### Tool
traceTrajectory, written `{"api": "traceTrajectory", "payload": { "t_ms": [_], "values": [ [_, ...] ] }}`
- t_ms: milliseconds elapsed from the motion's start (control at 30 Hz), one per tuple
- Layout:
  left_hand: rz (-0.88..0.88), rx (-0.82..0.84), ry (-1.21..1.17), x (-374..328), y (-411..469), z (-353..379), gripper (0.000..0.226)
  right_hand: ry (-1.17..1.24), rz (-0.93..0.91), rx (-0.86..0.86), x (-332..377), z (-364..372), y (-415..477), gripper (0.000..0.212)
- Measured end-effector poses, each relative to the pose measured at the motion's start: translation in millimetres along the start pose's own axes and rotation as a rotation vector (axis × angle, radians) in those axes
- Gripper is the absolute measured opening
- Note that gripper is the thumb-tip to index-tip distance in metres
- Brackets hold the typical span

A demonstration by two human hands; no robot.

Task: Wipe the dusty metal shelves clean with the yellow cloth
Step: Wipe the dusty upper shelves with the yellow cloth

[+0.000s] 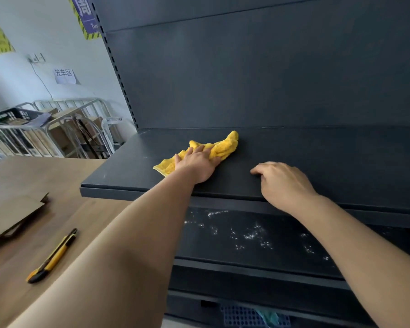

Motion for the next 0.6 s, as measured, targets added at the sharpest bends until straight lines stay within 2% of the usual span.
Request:
{"api": "traceTrajectory", "payload": {
  "t_ms": [333,600],
  "values": [
    [-0.023,-0.042,0.019,109,46,-20,0.062,-0.021,-0.117,0.005,116,40,66,0.039],
    [-0.050,-0.048,0.025,175,85,-31,0.064,-0.063,-0.118,0.021,166,61,106,0.038]
  ]
}}
Point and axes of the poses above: each hand's wrist, its own y-axis towards the middle knuckle, its own z-axis out of the palm, x = y × z, the point moved 8 cm from there along y, towards the middle knuckle, and after that the axes turned 10 degrees about z, right-handed, at the moved point
